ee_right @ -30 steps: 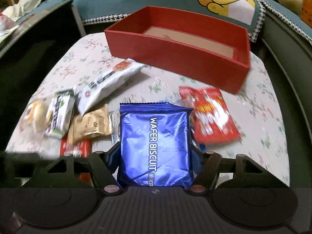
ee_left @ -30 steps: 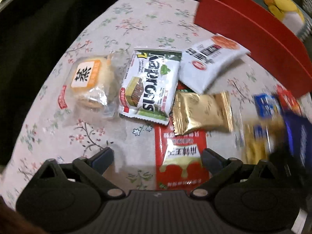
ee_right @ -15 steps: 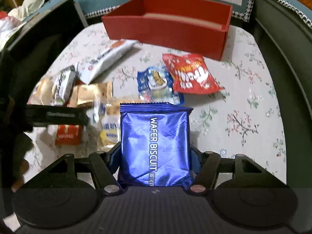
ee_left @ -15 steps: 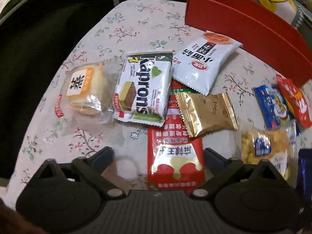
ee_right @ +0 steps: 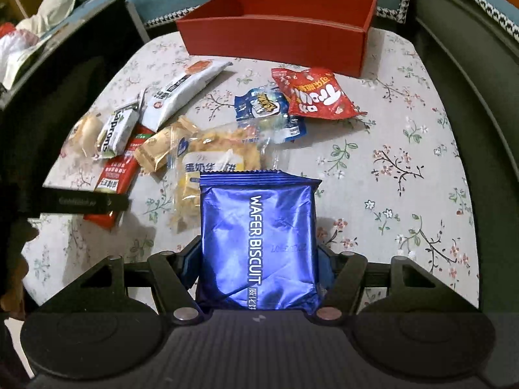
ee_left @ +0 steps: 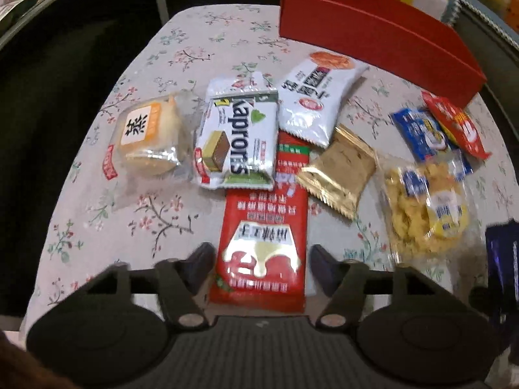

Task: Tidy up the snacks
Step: 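Grasp the red snack packet with the left tool while the right tool holds the wafer pack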

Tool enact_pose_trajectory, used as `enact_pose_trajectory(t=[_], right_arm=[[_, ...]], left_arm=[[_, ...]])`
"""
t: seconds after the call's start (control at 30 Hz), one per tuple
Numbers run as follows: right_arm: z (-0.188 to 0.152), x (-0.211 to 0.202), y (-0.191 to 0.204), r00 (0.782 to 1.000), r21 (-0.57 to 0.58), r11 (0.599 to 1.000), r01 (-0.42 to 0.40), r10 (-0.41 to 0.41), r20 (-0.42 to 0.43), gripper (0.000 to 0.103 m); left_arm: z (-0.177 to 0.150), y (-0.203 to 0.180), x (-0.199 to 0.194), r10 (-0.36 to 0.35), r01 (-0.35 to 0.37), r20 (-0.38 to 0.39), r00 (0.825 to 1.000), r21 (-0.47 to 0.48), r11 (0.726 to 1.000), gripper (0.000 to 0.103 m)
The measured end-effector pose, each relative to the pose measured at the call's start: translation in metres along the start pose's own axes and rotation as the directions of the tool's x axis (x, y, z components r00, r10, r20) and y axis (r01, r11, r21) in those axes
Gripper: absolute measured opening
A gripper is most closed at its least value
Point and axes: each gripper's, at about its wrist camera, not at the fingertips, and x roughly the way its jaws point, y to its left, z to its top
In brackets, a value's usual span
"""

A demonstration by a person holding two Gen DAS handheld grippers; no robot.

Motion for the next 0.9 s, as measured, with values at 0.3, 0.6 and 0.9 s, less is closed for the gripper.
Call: enact_pose_trajectory(t=[0.3, 0.6, 0.9], right_arm=[[0.000, 0.000, 0.020, 1.000, -0.008, 1.000, -0.002, 0.002, 0.004, 0.073], [0.000, -0.009, 0.030, 0.999, -0.045, 0.999, -0.027, 0.028, 0.030, 0.073], [0.002, -0.010, 0.035, 0.999, -0.056, 0.998, -0.023, 0.025, 0.030, 0.073]], left_arm=[[0.000, 0.006, -0.004, -0.002, 0.000, 0.033, 0.999, 0.040, 0.999, 0.080], [-0.037, 0.019, -0.020, -0.006, 0.007, -0.018, 1.000, 0.099, 0.995, 0.090], [-0.023, 0.013, -0.007, 0.008, -0.008, -0.006, 1.000, 0.104, 0.995, 0.102]])
